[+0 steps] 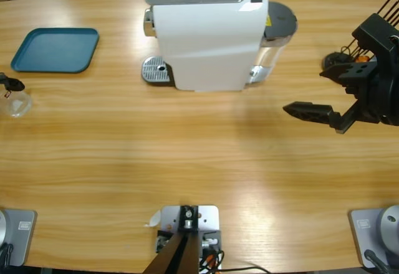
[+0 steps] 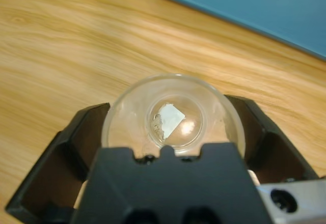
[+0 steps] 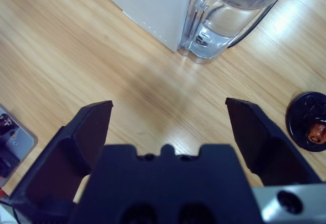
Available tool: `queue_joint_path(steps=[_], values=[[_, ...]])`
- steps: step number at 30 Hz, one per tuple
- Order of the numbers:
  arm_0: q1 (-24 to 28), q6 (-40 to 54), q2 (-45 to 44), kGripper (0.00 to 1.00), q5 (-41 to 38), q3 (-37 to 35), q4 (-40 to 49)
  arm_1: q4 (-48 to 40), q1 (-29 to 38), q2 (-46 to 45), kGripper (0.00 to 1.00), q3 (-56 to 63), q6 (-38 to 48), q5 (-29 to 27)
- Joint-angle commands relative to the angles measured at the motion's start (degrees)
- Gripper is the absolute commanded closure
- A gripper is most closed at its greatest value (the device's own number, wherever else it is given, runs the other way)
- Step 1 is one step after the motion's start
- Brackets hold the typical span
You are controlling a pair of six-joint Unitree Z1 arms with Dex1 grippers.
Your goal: Pour coffee
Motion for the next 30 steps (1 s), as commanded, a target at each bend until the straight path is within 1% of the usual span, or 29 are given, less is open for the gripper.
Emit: queue_joint_path(steps=[1,2,3,4,5,6,8,9,10,11,12,13,14,17,19,20,21,22,24,25,28,30], values=[[0.61,-0.06,-0.04,0.108,0.96,0.86,-0.92,-0.74,-0.94,1.39,0.004,2.14,-0.09,0.16],[0.61,-0.10,-0.27,0.119,0.80,0.93,-1.00,-0.74,-0.94,1.39,0.004,2.14,-0.02,0.19],[0.57,-0.38,0.01,0.189,0.16,0.86,-1.44,-0.74,-0.94,1.39,0.004,2.15,0.00,0.19],[0.43,-0.36,0.29,0.231,0.15,0.88,-1.53,-0.74,-0.94,1.39,0.004,2.14,0.00,0.19],[0.35,-0.20,0.22,0.234,0.16,0.95,-1.53,-0.74,-0.94,1.39,0.004,2.14,0.00,0.19],[0.35,-0.04,0.22,0.264,-0.15,1.02,-1.53,-0.74,-0.94,1.33,0.004,2.14,0.00,0.19],[0.35,0.15,0.21,0.380,-0.52,1.02,-1.53,-0.74,-0.94,1.05,0.004,2.19,0.08,0.19],[0.43,0.13,0.21,0.403,-1.61,1.00,-1.53,-0.74,-0.96,0.95,0.004,2.22,0.14,0.19],[0.43,0.11,0.15,0.453,-2.24,1.00,-1.53,-0.74,-0.98,0.86,0.004,2.22,0.30,0.19],[0.45,0.04,-0.22,0.529,-2.28,1.11,-1.51,-0.76,-1.00,0.86,0.004,2.22,0.49,0.19],[0.59,-0.08,-0.53,0.639,-2.37,1.19,-1.44,-0.83,-1.01,0.86,0.004,2.22,0.58,0.19],[0.75,-0.10,-0.69,0.860,-2.59,1.26,-1.44,-0.83,-1.03,0.79,0.004,2.19,0.70,0.19],[0.87,0.03,-0.74,0.996,-2.96,1.28,-1.44,-0.83,-1.03,0.72,0.004,2.22,0.84,0.19],[0.35,0.11,-1.25,1.000,-5.23,0.89,-1.67,-0.83,-1.09,0.45,0.004,2.22,0.96,0.12],[-3.47,1.52,-2.68,1.000,-6.64,-0.58,-2.04,-0.83,-1.12,0.33,0.004,2.29,0.96,0.10],[-6.30,4.42,-3.13,1.000,-6.62,-2.11,-1.97,-0.83,-1.21,0.33,0.004,2.31,0.96,0.10],[-7.44,7.27,-3.61,1.000,-6.83,-3.27,-1.97,-0.95,-1.35,0.33,0.004,2.35,1.02,0.10],[-7.74,9.80,-3.94,1.000,-8.91,-4.29,-1.97,-1.25,-1.45,0.33,0.004,2.50,1.12,0.14],[-7.85,16.85,-3.73,1.000,-16.11,-6.49,-1.97,-1.78,-1.56,0.40,0.004,2.73,1.23,0.14],[-8.69,18.85,-3.24,1.000,-19.05,-7.30,-1.97,-1.99,-1.68,0.33,0.004,2.87,1.23,0.16],[-13.24,26.13,-0.74,1.000,-23.81,-9.76,-1.48,-2.65,-1.98,0.33,0.004,3.14,1.23,0.19],[-14.26,29.36,0.42,1.000,-27.01,-11.67,-0.86,-2.67,-2.17,0.10,0.004,3.23,1.23,0.16]])
